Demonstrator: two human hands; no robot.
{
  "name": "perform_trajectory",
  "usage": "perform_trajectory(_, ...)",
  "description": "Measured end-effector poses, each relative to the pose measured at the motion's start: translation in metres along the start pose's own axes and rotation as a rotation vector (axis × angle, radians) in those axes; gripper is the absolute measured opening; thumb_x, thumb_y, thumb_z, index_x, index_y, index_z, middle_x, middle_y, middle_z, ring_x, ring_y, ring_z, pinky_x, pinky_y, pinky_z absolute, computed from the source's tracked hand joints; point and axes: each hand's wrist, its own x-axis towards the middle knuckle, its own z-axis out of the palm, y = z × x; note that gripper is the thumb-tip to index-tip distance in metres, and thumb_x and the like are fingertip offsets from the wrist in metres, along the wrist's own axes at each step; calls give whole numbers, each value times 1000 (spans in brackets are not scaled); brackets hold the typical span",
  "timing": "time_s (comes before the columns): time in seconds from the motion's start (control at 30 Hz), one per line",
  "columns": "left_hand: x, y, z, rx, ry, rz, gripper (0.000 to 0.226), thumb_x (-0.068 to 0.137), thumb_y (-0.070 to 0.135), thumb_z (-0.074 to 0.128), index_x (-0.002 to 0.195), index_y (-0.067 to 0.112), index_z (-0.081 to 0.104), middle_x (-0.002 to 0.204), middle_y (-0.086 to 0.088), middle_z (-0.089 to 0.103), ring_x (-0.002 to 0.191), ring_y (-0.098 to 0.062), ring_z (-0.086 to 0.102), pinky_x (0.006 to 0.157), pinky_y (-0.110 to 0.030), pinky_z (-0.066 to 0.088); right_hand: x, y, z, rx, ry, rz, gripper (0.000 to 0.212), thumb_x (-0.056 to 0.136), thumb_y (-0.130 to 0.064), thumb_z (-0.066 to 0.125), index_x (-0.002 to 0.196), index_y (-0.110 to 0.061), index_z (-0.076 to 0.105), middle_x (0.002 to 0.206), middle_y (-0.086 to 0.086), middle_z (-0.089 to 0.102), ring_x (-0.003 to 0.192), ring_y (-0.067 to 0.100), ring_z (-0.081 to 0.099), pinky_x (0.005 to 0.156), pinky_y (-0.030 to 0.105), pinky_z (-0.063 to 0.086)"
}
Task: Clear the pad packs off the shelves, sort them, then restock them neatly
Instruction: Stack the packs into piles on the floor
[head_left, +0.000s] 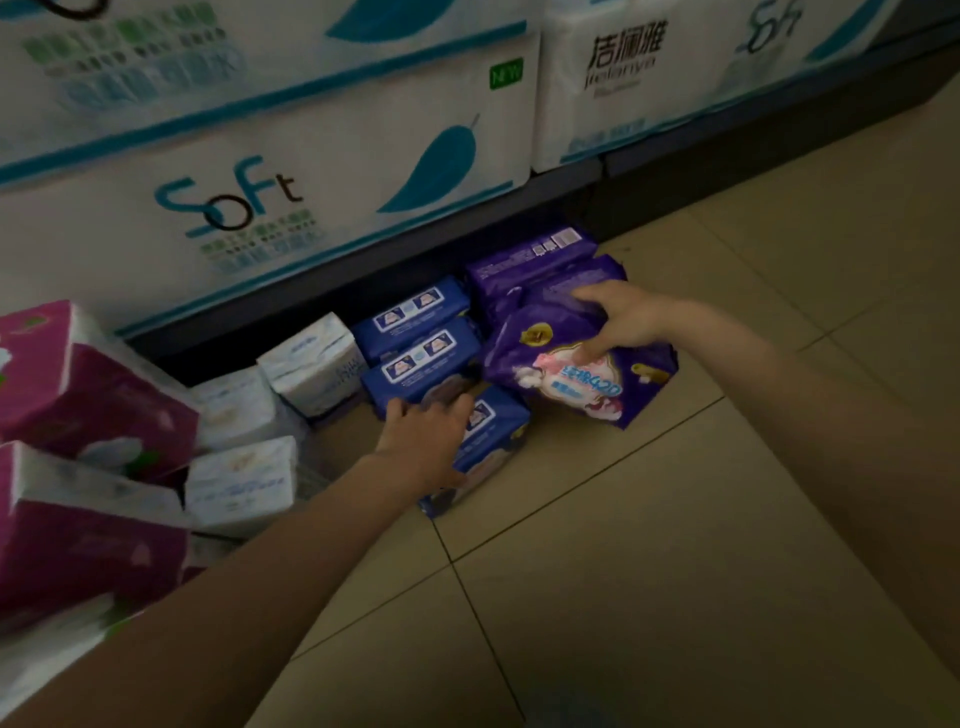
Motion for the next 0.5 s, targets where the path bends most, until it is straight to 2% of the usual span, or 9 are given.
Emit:
perform_trajectory(0.07, -1, 6, 5, 39, 52, -52, 68, 84, 45, 61, 134, 18, 23, 134, -7, 46, 119, -29, 48, 105, -42, 20, 0, 0, 3, -207, 94, -96, 84, 78, -24, 74, 147, -20, 26, 148, 7, 36, 132, 27, 36, 105, 36, 32)
perform_trajectory(0.13, -1, 8, 8, 67, 89, -66, 68, 85, 45, 58, 135, 17, 21, 134, -7, 47, 119, -29, 49, 107, -42, 19, 2, 2, 6, -282, 155, -158, 81, 79, -25, 73, 146, -25, 28, 146, 7, 39, 132, 28, 36, 108, 43, 31)
perform_trajectory(0.3, 3, -8, 5, 138, 125, -82, 75, 89, 42, 54, 144, 18, 10, 139, -10, 42, 127, -30, 41, 111, -44, 14, 0, 10, 4, -106, 151, -116, 84, 76, -21, 77, 146, -21, 31, 143, 8, 42, 129, 28, 41, 100, 37, 37)
perform_trajectory(0.37, 4, -16, 7, 146, 144, -114, 76, 89, 40, 56, 144, 19, 9, 141, -9, 39, 129, -30, 37, 112, -44, 15, -3, 12, 4, -90, 147, -116, 79, 76, -22, 76, 143, -21, 35, 141, 9, 45, 128, 28, 42, 99, 38, 38)
perform_trajectory(0.5, 0, -20, 9, 160, 215, -99, 63, 90, 34, 54, 142, 17, 20, 141, -8, 33, 130, -29, 32, 110, -43, 18, -3, 5, 9, -452, 194, -110, 73, 79, -42, 69, 142, -30, 34, 140, 8, 38, 131, 31, 30, 108, 45, 23)
